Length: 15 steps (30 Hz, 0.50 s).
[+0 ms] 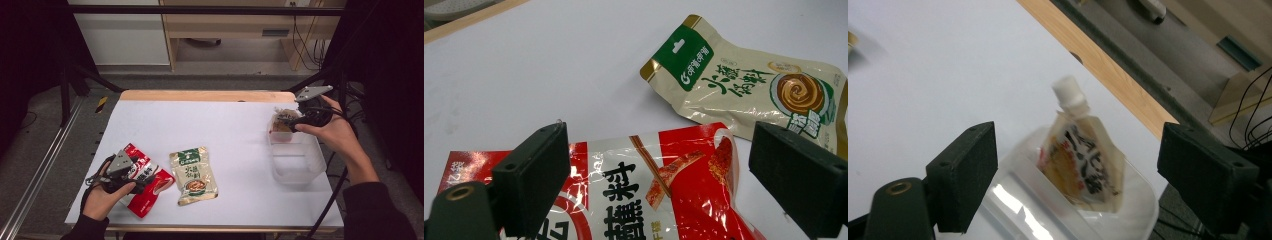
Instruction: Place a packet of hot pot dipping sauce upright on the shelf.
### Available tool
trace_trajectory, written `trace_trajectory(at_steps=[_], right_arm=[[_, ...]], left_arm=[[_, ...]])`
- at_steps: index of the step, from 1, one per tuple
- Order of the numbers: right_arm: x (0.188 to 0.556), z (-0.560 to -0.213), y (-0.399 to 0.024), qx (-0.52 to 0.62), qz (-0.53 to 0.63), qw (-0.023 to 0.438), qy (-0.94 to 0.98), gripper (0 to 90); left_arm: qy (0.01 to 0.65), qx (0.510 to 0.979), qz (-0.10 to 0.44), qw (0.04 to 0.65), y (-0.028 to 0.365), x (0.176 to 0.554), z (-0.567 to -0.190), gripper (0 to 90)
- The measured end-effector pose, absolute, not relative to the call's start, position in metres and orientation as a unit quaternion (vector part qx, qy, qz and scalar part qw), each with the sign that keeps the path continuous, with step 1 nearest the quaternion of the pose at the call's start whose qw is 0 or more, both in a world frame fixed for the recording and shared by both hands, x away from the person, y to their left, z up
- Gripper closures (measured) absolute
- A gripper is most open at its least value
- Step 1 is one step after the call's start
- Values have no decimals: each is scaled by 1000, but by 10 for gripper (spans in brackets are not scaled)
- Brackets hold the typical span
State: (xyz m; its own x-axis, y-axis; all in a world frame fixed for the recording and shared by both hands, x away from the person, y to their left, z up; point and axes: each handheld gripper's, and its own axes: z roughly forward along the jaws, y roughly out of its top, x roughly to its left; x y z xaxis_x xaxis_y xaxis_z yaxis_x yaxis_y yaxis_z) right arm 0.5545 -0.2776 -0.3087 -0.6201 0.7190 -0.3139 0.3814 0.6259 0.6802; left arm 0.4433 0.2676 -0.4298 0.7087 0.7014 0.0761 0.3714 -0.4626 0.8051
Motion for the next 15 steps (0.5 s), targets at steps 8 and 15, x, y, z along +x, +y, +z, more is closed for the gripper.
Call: trace_trajectory(at_steps=[8,15], right_arm=[[521,-307,-234,286,326,285,855,149],[502,-329,-186,254,341,265,865,157]], left_arm=[[320,835,199,402,265,443,-431,97],[317,837,198,399,264,442,-430,100]])
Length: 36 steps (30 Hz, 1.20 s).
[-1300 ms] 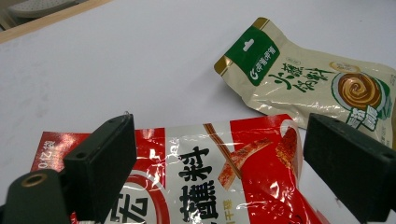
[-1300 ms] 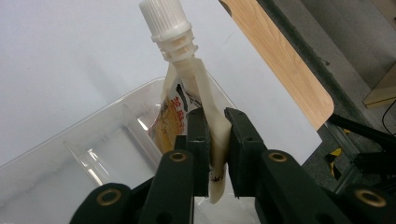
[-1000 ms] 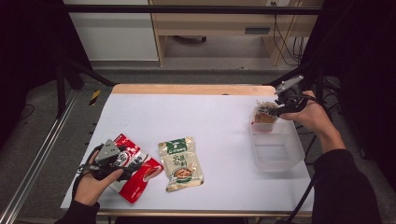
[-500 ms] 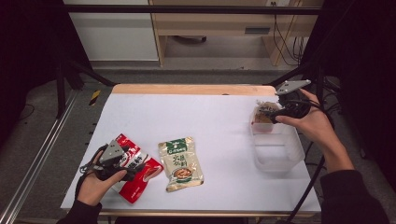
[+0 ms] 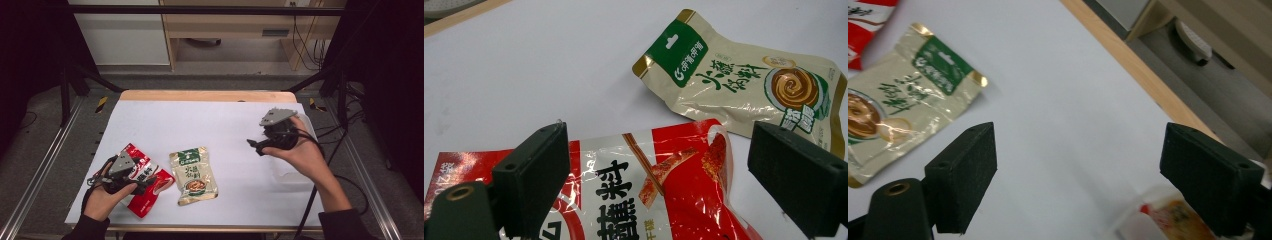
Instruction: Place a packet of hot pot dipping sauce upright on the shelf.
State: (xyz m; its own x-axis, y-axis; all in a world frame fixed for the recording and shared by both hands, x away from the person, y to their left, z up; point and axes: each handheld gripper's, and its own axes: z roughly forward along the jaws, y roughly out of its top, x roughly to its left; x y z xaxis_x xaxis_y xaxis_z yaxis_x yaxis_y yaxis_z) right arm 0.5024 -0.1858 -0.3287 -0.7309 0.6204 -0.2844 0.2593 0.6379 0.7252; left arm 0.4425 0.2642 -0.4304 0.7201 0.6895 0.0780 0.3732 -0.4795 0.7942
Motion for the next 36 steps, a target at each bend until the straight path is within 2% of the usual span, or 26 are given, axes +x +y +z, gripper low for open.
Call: trace_trajectory(at_steps=[6,15,23,36], right_arm=[[497,-358,-147,246,356,231,871,164],[494,-385,-113,256,371,203,869,212],[489,-402,-94,261,369,197,870,229],[473,-428,-78,259,385,181,867,435]], left_arm=[[316,839,194,399,263,442,-430,104],[312,841,190,398,260,443,-428,107],[310,842,189,399,258,443,-427,107],[286,860,179,383,235,461,-423,130]])
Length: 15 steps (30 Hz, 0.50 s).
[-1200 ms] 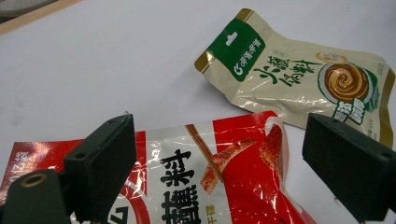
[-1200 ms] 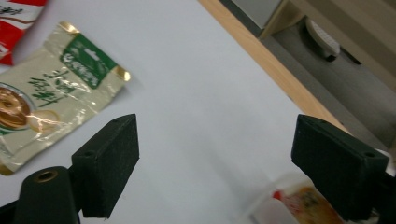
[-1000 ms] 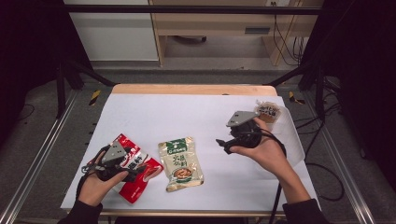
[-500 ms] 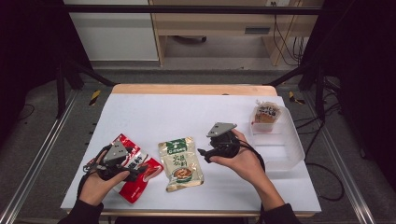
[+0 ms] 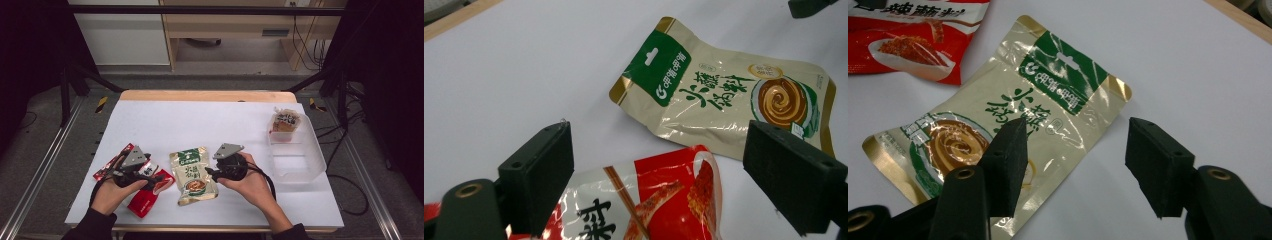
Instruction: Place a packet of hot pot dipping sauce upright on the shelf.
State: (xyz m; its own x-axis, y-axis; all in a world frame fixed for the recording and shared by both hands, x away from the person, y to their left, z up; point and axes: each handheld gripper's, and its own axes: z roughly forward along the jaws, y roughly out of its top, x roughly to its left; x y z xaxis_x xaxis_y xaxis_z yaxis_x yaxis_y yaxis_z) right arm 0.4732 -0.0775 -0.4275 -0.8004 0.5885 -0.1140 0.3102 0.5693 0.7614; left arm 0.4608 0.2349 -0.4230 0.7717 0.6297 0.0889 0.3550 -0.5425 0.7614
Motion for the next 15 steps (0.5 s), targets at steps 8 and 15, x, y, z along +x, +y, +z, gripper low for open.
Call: trace_trajectory(at_steps=[8,15], right_arm=[[461,-444,-82,274,380,177,866,428],[454,-448,-88,284,380,178,863,416]], left_arm=[[284,872,150,369,219,495,-433,171],[283,881,133,356,212,516,-444,202]])
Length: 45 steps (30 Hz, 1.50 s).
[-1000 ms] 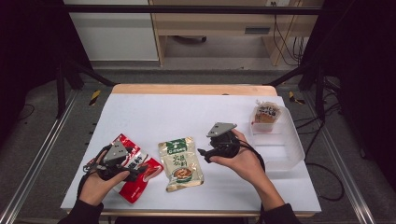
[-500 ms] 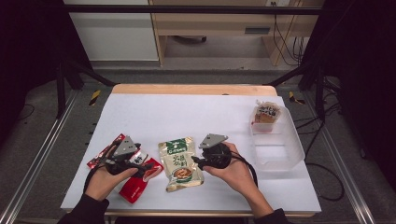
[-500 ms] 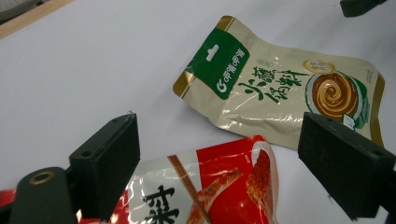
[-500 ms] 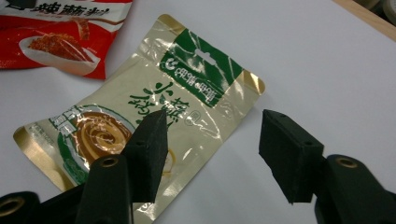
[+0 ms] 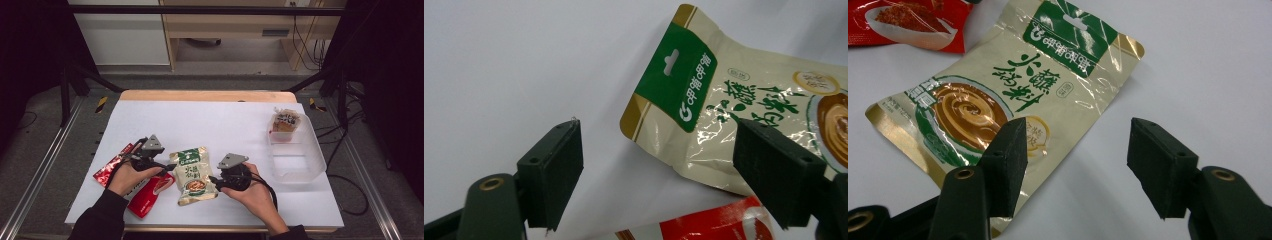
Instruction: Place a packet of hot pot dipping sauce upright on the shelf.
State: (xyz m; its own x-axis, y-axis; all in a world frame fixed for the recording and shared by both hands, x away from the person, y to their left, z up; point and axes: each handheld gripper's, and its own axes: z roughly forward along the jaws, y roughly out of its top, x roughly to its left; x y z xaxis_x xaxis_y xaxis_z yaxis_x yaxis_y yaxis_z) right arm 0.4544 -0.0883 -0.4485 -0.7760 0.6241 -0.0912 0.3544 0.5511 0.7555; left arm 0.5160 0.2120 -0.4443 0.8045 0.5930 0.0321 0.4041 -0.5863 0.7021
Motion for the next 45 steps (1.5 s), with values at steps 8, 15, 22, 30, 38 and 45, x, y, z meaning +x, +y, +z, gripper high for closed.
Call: trace_trajectory(at_steps=[8,15,22,30,38,45], right_arm=[[450,-453,-96,294,376,180,860,402],[452,-454,-98,297,373,179,861,393],[452,-454,-98,297,372,178,861,389],[453,-454,-99,296,370,179,862,388],[453,-454,-100,296,369,180,862,388],[454,-455,-101,301,369,182,860,379]], left_arm=[[278,892,116,338,202,525,-459,235],[275,896,110,330,200,528,-463,350],[269,895,110,337,198,526,-461,504],[258,899,105,338,195,523,-459,687],[262,895,96,347,196,521,-454,885],[257,895,102,351,197,517,-445,900]])
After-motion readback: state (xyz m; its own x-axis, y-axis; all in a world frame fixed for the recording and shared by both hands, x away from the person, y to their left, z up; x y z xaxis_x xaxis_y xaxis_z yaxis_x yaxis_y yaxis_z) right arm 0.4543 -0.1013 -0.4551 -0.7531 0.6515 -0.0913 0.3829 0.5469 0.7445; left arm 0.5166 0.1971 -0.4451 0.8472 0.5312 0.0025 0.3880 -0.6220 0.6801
